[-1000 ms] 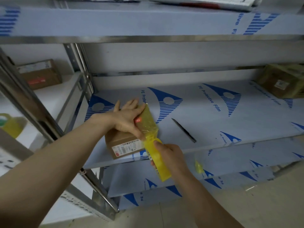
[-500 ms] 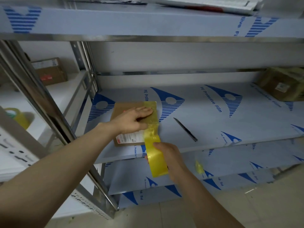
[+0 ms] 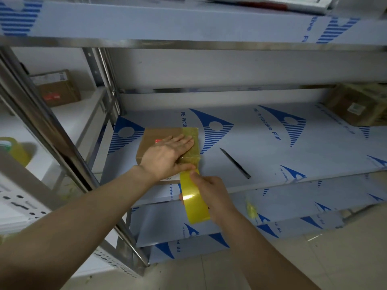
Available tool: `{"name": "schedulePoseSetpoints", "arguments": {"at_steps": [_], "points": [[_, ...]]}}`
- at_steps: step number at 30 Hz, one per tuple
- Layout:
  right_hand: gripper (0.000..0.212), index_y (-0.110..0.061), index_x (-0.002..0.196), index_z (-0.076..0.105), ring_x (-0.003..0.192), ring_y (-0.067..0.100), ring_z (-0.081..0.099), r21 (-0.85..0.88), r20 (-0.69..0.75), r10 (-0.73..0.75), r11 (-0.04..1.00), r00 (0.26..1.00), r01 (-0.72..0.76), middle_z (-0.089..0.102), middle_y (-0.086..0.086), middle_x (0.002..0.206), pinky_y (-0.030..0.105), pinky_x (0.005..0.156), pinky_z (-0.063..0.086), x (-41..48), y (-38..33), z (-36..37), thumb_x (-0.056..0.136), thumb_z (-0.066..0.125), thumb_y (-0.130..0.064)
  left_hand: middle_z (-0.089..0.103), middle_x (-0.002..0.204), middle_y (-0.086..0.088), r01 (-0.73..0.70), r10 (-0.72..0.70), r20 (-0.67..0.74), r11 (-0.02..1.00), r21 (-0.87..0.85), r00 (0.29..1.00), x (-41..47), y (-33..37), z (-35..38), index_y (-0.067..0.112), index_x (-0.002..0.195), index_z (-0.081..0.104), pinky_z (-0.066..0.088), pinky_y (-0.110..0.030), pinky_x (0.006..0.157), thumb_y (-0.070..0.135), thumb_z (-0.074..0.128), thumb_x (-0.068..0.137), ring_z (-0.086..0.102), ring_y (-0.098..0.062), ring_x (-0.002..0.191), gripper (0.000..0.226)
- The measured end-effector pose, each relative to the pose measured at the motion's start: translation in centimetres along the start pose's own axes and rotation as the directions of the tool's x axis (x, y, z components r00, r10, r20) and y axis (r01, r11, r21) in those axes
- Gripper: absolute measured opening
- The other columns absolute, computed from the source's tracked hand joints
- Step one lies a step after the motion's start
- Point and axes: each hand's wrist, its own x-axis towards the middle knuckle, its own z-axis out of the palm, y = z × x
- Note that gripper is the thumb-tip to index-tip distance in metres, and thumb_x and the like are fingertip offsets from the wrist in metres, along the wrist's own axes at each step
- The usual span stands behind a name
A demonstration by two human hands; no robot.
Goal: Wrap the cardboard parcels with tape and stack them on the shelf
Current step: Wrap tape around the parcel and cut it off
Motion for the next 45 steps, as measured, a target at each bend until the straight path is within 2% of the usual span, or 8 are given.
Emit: {"name": "schedulePoseSetpoints", "arguments": {"at_steps": [13,16,21,25,28,34,38,45], "points": [[0.028,-0.004,0.113,0.064,0.096,0.032,0.065,0.130,0.125,0.058,0.989,0.990,-0.074,0.067,0.018,0.107,0.044,0.083,0.054,0.6,-0.3,-0.6,0.088,0.063,-0.016,0.022,0.155,-0.001,0.124,-0.125,-0.014,0.947,0.297,0.992,0.8,0.4,-0.1,0.038,0.149,0.021,0.016,-0.041,0.104,0.067,0.041,0.086,0.024,-0.027,0.135,0.072],[0.013,-0.006,0.099,0.066,0.071,0.020,0.064,0.198,0.148,0.044,0.978,0.988,-0.074,0.066,0.011,0.085,0.030,0.062,0.053,0.7,-0.6,-0.9,0.088,0.063,-0.014,0.031,0.142,-0.007,0.346,-0.347,-0.045,0.938,-0.027,0.937,0.1,0.8,-0.7,0.035,0.145,0.034,0.024,-0.035,0.100,0.058,0.062,0.080,0.029,-0.027,0.126,0.075],[0.024,-0.001,0.107,0.066,0.068,0.016,0.069,0.299,0.192,0.001,0.952,0.981,-0.059,0.071,0.010,0.085,0.028,0.055,0.055,1.0,-0.4,-1.2,0.090,0.062,-0.017,0.049,0.088,0.002,0.491,-0.746,-0.178,0.578,-0.652,0.642,-2.6,3.3,-1.6,0.017,0.086,0.055,0.039,-0.030,0.073,0.028,0.062,0.081,0.050,-0.020,0.091,0.013],[0.032,0.001,0.112,0.065,0.092,0.029,0.069,0.254,0.222,0.005,0.965,0.975,-0.063,0.071,0.018,0.104,0.041,0.078,0.057,1.2,-0.8,-1.0,0.090,0.062,-0.023,0.064,0.084,-0.006,0.732,-0.634,0.590,-0.054,-0.679,0.501,-2.9,5.9,-1.9,0.012,0.095,0.059,0.050,-0.029,0.066,0.049,0.058,0.087,0.061,-0.024,0.076,0.037],[0.043,-0.005,0.106,0.068,0.092,0.027,0.069,0.025,0.207,0.032,0.999,0.978,-0.037,0.072,0.014,0.100,0.041,0.085,0.055,1.2,-1.7,-1.3,0.089,0.060,-0.044,0.065,0.114,-0.020,0.581,-0.484,0.695,-0.390,-0.715,0.531,-2.2,6.4,-2.2,0.006,0.121,0.057,0.050,-0.049,0.094,0.032,0.061,0.091,0.064,-0.035,0.104,0.040],[0.035,-0.014,0.091,0.071,0.098,0.023,0.060,-0.680,0.159,-0.600,0.509,0.784,0.527,0.066,0.003,0.104,0.030,0.077,0.044,3.9,-5.6,-3.8,0.098,0.047,-0.039,0.064,0.112,-0.019,0.519,-0.565,0.657,-0.411,-0.749,0.500,-1.2,6.1,-2.6,0.007,0.125,0.053,0.053,-0.038,0.067,0.012,0.061,0.091,0.064,-0.030,0.082,0.035],[0.044,-0.021,0.144,0.039,0.145,0.014,0.017,-0.657,0.614,-0.366,0.255,0.699,0.710,0.023,-0.005,0.157,0.031,0.115,0.015,6.2,-7.1,-3.2,0.100,0.045,-0.027,0.064,0.095,-0.016,0.498,-0.524,0.662,-0.437,-0.749,0.536,-1.2,6.2,-2.8,0.010,0.111,0.058,0.055,-0.034,0.063,0.015,0.059,0.090,0.062,-0.027,0.073,0.021],[0.042,-0.025,0.143,0.040,0.146,0.012,0.018,-0.695,0.567,-0.475,0.162,0.673,0.701,0.026,-0.006,0.156,0.034,0.116,0.022,8.2,-6.0,-2.7,0.102,0.039,-0.014,0.063,0.095,-0.009,0.565,-0.749,0.517,-0.235,-0.791,0.414,-0.7,6.3,-1.0,0.011,0.110,0.056,0.052,-0.035,0.079,0.019,0.069,0.083,0.062,-0.028,0.087,0.032]]}}
